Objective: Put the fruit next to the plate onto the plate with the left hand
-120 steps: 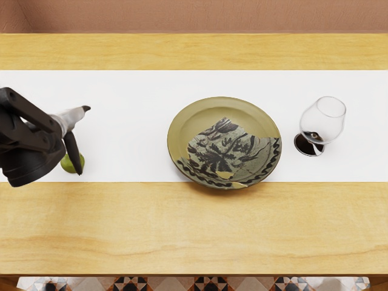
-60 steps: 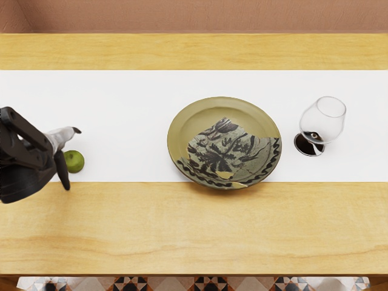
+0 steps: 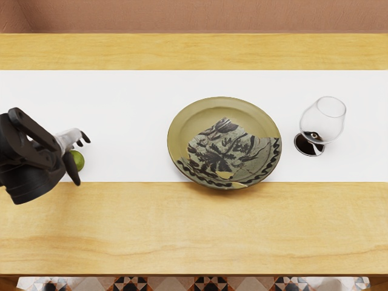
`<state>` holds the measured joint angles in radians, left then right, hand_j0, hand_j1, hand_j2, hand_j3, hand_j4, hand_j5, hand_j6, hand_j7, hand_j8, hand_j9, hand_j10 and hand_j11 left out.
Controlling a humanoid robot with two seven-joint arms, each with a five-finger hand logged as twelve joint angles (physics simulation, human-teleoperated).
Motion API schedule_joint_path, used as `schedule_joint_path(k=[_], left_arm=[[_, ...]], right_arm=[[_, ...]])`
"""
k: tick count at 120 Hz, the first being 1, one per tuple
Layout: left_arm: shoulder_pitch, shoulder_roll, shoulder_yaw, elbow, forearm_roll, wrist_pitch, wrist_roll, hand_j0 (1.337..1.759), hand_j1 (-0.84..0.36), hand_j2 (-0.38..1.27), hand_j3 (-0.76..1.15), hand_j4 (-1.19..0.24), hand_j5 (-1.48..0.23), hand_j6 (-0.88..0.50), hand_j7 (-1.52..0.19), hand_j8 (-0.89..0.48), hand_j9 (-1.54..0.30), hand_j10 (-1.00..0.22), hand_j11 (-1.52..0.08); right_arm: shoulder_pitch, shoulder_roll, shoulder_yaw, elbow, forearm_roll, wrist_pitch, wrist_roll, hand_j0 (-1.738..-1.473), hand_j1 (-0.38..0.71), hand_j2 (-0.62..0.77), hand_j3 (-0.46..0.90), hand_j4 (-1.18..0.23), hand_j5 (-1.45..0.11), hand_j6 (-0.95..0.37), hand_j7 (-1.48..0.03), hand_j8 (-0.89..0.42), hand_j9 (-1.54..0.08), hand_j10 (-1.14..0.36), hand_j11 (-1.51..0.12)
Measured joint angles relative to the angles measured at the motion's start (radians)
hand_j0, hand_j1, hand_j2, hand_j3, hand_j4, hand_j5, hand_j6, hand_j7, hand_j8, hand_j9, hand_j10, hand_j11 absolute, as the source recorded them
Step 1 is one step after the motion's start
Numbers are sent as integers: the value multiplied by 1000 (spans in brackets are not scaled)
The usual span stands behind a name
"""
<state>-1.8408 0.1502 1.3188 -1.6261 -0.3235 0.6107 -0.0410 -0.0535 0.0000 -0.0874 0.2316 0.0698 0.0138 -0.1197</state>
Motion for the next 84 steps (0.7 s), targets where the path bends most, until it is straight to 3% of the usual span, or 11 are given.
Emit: schedule_joint_path(k=[30,53,84], left_arm=[[0,3,10,2,17,0,1,1658,-11,60,0,-300,-390,-301,-390,-301,-390,-300,-390],[1,0,16,2,115,0,39,1658,-20,62,0,-308,-400,-308,-400,-308,-400,-308,-400],[11,5,26,17,108,0,60,1658,-85,72,0,-362,-470,-362,-470,-362,-470,-362,-470]], right_arm=[[0,0,0,0,0,0,0,-1658,-331,-3,0,-15,-20,-15,-20,-15,-20,-15,-20],[0,0,0,0,0,0,0,-1658,-331,-3,0,-15,-20,-15,-20,-15,-20,-15,-20],[0,0,0,0,0,0,0,-1658,-331,-3,0,-15,-20,-15,-20,-15,-20,-15,-20]])
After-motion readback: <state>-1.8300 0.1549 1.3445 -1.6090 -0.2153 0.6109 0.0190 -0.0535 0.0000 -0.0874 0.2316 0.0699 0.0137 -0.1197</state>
